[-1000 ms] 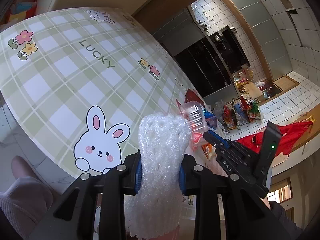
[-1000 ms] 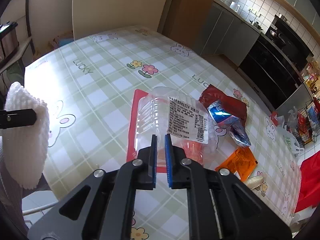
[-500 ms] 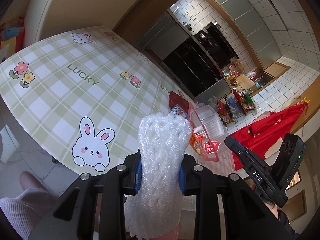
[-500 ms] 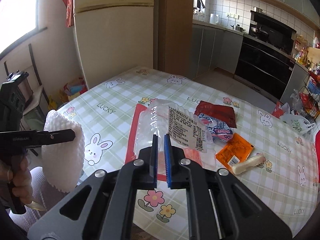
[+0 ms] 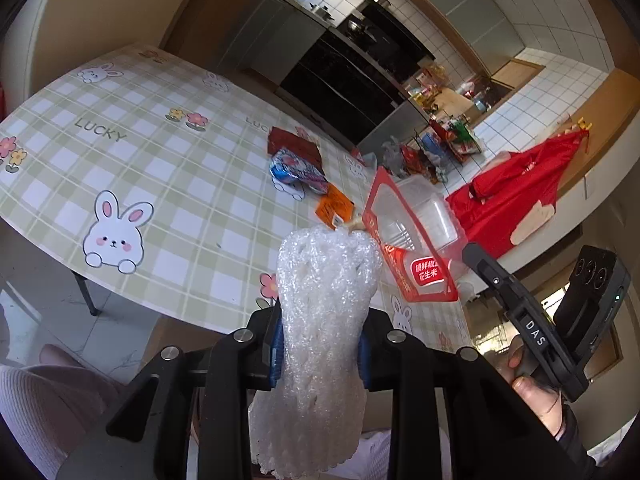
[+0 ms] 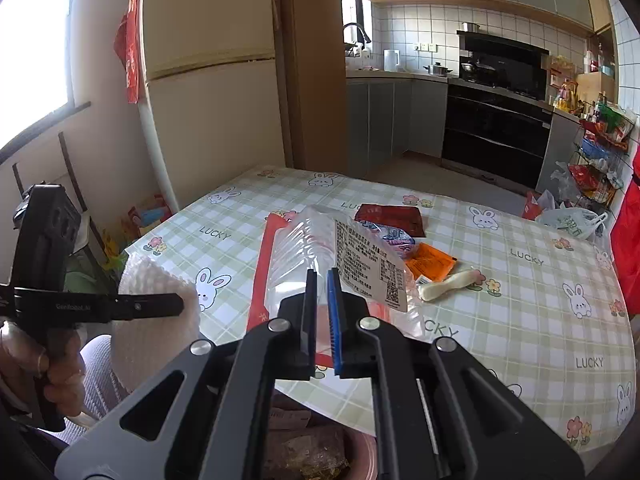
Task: Collect trash
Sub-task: 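Carry both items to the pink bin and open the left gripper over it, then lower the held tray box into the pink bin and open the right gripper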
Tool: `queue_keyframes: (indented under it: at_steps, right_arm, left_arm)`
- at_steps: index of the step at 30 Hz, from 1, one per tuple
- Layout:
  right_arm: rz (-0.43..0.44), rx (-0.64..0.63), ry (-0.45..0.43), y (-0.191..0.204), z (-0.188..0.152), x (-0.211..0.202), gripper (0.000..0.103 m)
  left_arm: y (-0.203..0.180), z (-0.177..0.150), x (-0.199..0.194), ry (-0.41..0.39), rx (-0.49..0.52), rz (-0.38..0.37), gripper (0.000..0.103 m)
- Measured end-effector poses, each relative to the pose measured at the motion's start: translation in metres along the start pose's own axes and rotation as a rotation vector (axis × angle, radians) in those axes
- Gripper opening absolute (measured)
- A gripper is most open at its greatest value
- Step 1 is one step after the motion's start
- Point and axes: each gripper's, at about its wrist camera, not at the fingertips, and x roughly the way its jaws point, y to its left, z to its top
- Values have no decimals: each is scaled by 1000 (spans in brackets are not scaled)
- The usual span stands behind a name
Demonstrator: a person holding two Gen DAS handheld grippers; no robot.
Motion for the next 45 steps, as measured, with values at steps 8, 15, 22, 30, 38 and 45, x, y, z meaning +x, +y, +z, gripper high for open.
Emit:
queue_keyframes:
  at_steps: [8,15,22,30,38,45]
  right_arm:
    - [-6,84,-58,-15,-36,-63,9]
    - [-7,137,-73,-24,-50,-88,9]
    - [15,141,-82,-15,-48,-92,9]
    - [61,166,-43,2,-53,-92,9]
    - [102,209,69,17,-72,-73,9]
    - [119,208,104,26,-75,-65,9]
  left_arm:
    - [-29,-39,45,194,55,-47,29]
    - [-47,-49,62,248,131,-92,63]
    - [-33,-29,43,182,100,-61,67]
    - [-29,-6,-19,-15,165,71,91]
    - [-18,5,-66,-206,228,245,96]
    - [-7,6,-79,-244,173,259,96]
